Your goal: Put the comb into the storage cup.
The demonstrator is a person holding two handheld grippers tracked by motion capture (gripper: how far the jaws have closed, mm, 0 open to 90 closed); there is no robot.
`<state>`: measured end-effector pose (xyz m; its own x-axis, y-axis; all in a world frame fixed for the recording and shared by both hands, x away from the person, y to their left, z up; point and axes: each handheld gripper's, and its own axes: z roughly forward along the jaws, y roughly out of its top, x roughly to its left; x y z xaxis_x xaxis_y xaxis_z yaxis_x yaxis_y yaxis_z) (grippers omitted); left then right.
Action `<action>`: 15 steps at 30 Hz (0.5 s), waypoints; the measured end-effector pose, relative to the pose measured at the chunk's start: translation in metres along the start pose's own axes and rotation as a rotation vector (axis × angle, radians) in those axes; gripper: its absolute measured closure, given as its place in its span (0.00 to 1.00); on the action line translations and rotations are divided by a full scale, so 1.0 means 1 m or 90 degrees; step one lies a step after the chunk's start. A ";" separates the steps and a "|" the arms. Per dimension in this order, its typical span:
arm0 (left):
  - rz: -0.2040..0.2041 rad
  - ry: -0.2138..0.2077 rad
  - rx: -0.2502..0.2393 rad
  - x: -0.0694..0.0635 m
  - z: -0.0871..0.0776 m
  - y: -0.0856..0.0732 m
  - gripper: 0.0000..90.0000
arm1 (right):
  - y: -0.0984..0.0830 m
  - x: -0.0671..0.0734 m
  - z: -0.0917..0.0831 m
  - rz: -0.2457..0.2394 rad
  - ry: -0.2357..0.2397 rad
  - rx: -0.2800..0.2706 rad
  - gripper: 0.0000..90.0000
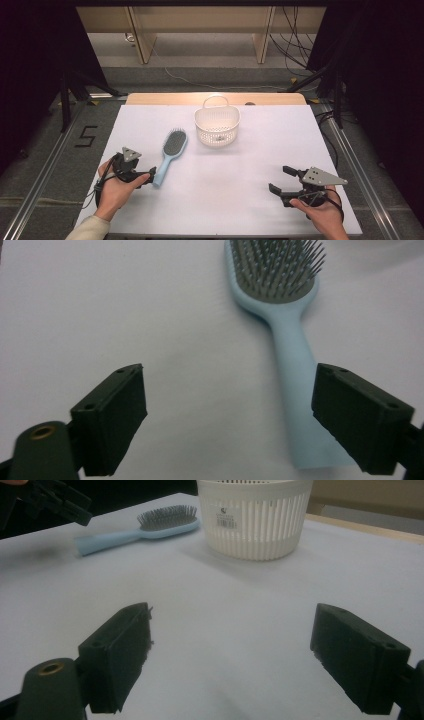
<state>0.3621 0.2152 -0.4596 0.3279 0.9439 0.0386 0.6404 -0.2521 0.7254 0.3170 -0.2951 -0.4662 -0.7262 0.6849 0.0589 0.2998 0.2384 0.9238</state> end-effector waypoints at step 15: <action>0.021 -0.034 0.014 -0.013 0.006 0.020 0.00 | -0.001 0.000 0.001 0.000 -0.001 0.006 0.19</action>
<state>0.3749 0.1966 -0.4492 0.3854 0.9224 0.0253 0.6431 -0.2882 0.7095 0.3176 -0.2947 -0.4670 -0.7253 0.6860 0.0583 0.3056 0.2449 0.9201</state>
